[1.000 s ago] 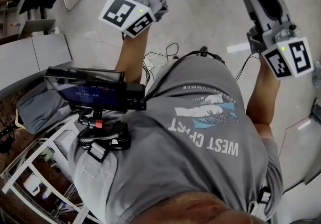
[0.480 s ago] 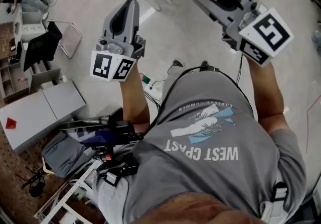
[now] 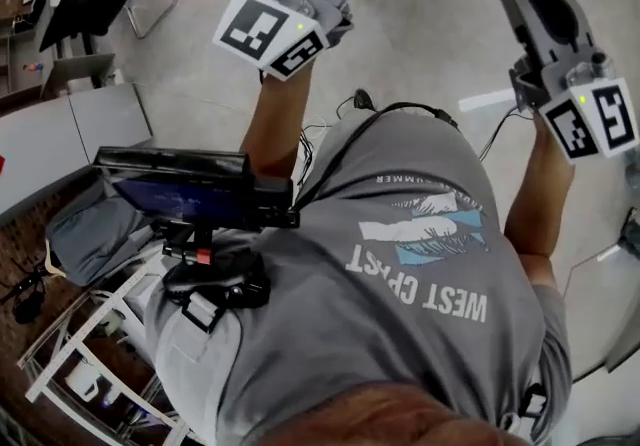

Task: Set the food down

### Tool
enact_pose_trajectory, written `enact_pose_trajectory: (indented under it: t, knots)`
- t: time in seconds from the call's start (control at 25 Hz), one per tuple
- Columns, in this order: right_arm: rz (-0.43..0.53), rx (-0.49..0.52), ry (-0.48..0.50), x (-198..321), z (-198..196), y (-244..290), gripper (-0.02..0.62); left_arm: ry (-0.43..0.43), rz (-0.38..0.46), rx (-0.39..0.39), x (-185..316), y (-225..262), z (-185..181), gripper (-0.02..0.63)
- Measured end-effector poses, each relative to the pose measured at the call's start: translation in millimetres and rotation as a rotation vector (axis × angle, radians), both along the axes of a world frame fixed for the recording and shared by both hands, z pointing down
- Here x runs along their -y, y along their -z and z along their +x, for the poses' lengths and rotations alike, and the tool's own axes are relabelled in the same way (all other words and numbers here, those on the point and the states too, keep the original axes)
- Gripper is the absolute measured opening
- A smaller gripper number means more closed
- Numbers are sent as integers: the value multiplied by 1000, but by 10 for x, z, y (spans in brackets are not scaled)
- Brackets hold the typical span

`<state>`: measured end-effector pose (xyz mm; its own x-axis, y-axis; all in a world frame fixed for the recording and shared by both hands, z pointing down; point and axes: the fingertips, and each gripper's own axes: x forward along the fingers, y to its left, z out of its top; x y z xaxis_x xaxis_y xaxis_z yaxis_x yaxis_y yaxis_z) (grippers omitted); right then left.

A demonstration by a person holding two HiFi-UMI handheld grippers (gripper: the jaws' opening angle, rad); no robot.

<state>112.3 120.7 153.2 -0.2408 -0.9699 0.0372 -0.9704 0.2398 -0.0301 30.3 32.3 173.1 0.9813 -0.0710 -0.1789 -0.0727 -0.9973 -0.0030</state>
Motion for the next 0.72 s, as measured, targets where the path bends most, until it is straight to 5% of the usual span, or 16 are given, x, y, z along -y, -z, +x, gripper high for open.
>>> enact_pose_trajectory:
  t: [0.12, 0.36, 0.72]
  knots:
    - [0, -3, -22, 358, -99, 8, 103, -25, 1, -6, 350, 51, -103, 8]
    - [-11, -4, -57, 232, -190, -155, 103, -64, -15, 10, 258, -147, -170, 8]
    - [-12, -19, 0, 494, 321, 601, 103, -12, -15, 3, 500, 575, 328, 8]
